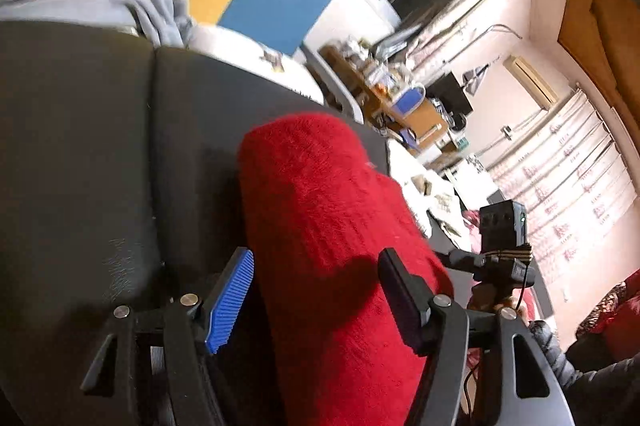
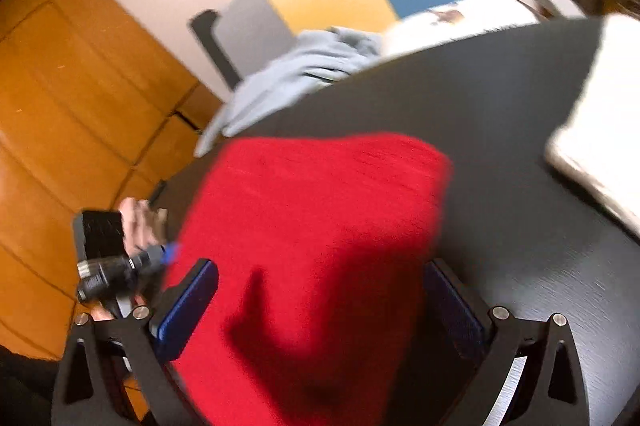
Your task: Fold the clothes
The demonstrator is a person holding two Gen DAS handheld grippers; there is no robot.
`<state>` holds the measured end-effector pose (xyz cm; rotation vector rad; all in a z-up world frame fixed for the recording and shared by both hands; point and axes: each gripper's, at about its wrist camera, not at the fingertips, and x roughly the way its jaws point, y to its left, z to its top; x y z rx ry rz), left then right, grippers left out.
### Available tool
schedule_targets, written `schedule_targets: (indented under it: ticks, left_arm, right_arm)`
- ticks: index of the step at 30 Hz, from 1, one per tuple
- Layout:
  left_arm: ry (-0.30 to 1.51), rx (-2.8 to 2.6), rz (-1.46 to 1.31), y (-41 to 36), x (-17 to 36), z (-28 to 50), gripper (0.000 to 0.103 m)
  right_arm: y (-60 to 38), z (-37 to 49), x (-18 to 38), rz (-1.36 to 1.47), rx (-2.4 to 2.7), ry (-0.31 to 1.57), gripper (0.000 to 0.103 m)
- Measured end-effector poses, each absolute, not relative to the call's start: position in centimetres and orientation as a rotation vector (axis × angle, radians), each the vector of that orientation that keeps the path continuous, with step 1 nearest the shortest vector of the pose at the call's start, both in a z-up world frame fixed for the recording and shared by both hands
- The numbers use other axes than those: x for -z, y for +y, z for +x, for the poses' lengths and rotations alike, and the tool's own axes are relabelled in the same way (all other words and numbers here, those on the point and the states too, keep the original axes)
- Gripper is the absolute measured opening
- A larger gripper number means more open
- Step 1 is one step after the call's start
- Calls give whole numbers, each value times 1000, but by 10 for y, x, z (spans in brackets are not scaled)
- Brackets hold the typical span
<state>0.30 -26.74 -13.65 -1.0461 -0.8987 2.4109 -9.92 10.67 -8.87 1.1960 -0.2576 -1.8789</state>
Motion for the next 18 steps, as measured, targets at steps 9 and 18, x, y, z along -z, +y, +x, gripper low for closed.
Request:
schedule_targets:
  ticks: [9,18]
  left_arm:
    - [-886,-2319,-1117,-240,158,-14,68]
    - [-1084,-2364,-947,-254,139,54,44]
  right_arm:
    - [65,-94,119,1160,1757,-268,103]
    - [33,-69,118,1137,1634,-342,56]
